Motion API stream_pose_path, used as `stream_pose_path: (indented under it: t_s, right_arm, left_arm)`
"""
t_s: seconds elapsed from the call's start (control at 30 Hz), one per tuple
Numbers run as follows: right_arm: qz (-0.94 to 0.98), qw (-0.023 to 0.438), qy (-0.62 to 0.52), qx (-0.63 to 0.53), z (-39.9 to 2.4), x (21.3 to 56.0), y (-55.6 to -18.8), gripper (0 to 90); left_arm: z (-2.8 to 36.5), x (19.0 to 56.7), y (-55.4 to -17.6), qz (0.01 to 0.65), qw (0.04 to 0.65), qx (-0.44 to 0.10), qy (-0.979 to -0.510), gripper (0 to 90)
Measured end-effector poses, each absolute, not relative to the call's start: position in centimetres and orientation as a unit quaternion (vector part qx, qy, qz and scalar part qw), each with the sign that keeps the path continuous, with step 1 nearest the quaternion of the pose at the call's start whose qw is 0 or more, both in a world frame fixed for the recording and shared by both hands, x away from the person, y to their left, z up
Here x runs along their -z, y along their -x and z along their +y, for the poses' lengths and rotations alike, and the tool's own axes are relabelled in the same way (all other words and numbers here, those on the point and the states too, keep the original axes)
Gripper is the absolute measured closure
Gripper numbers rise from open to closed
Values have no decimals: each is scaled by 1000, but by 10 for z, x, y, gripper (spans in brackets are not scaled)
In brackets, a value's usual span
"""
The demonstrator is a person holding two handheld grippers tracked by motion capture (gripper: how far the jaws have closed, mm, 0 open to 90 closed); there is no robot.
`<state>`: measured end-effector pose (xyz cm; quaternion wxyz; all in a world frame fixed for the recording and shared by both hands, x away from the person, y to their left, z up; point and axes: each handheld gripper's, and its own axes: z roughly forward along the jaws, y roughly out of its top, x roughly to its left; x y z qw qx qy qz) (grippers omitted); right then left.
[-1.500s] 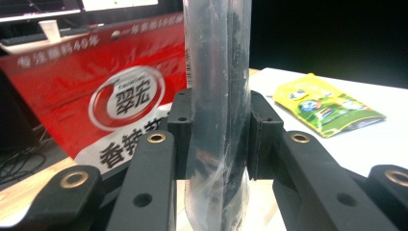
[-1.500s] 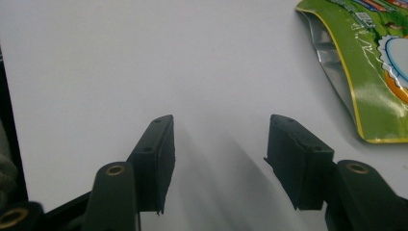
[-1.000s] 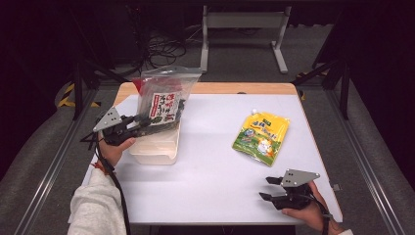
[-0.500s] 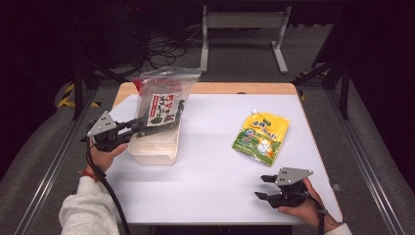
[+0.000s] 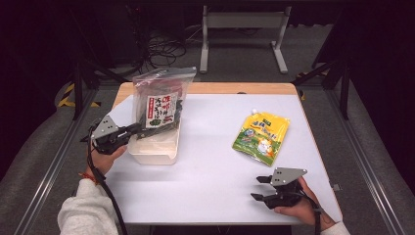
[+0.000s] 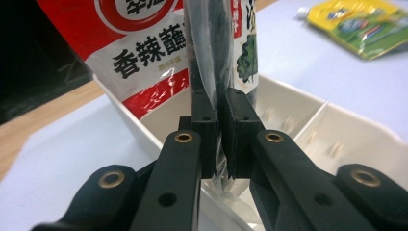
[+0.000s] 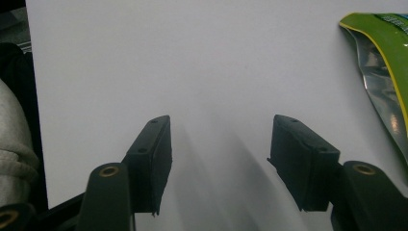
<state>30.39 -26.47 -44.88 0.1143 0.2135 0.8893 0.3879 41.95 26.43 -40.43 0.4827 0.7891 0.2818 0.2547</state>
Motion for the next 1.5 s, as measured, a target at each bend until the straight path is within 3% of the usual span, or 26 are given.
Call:
stream_pose_path:
  t_s: [0.63,0.9,1.23,1.4,1.5]
  right_arm:
    - [892,108,-210,-386,-262,450,-308,394]
    - [882,133,-217,-397,-264,444,-311,395]
    - [869,156,-237,-406,-274,439,-313,390]
    - [866,157,-241,-409,-275,439,-313,389]
    - [865,158,-243,-410,-276,439,-314,390]
  left_arm:
    - [264,410,-409,285,428,-248,-821,858]
    - [265,411,-409,315,448,-235,-803,840]
    - [263,409,-408,319,468,-233,-790,743]
    - [260,400,-409,339,503,-245,-756,558]
    - [255,397,-414,343,510,-252,-747,553]
